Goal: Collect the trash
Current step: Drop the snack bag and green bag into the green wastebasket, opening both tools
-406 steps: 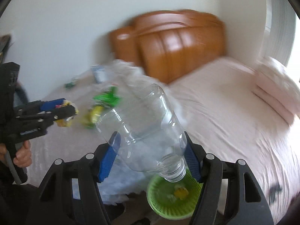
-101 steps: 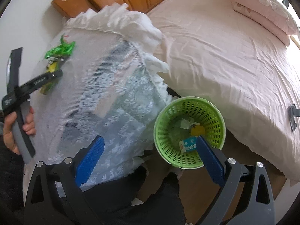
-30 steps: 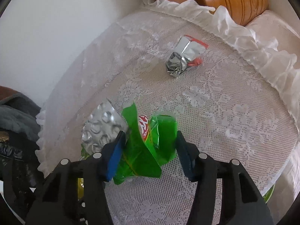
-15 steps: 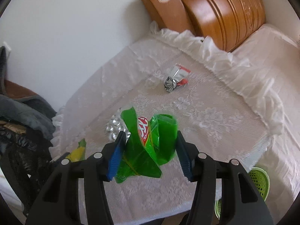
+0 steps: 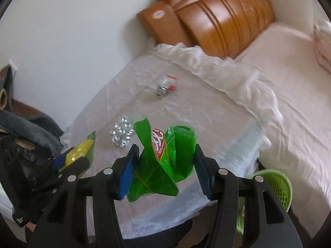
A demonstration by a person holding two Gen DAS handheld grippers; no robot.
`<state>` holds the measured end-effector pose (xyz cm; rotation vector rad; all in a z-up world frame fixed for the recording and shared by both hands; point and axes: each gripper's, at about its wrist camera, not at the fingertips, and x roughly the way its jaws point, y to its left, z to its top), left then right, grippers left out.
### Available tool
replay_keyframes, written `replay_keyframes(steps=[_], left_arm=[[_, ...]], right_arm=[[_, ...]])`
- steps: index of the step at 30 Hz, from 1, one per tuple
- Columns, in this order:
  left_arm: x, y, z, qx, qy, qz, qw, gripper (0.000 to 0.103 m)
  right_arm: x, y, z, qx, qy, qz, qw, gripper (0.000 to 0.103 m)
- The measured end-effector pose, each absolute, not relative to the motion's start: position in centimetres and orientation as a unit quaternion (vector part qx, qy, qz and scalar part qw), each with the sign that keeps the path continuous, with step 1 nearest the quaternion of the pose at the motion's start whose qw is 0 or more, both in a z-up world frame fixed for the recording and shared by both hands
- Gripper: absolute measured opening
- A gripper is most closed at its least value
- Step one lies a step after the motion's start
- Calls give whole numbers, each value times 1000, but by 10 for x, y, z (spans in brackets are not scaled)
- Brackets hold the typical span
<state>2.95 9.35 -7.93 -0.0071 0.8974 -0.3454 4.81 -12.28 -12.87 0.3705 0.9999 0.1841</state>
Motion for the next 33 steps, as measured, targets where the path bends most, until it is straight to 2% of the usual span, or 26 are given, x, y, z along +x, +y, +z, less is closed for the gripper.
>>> replay_keyframes(steps=[10,16,20,27,28,30,32,33], left_arm=[[3,-34,-70,56,416,-304,855,57],[-25,-116,-83,91,427,-379,816,57],[-38,-163,-104,111,447,-409,788,57],[-55,-233,-186,161,522,-419,725,59],[-56,-237,-194,161,531,-420,718,61],[-58,-242,-204,161,542,-409,716,84],[-57,-241,-206,163,537,-393,728,93],[-57,-241,-204,161,533,-387,735,93]], right_arm=[[-51,-231,-114,191,454,-46,869,54],[-103,-290,-118,218,445,-105,862,54],[-123,-318,-122,227,444,-123,858,54],[-141,-354,-139,239,455,-138,847,54],[-143,-359,-142,240,458,-139,845,54],[-146,-366,-148,244,464,-141,840,54],[-147,-370,-152,245,467,-141,838,54],[-147,-373,-154,245,469,-140,837,54]])
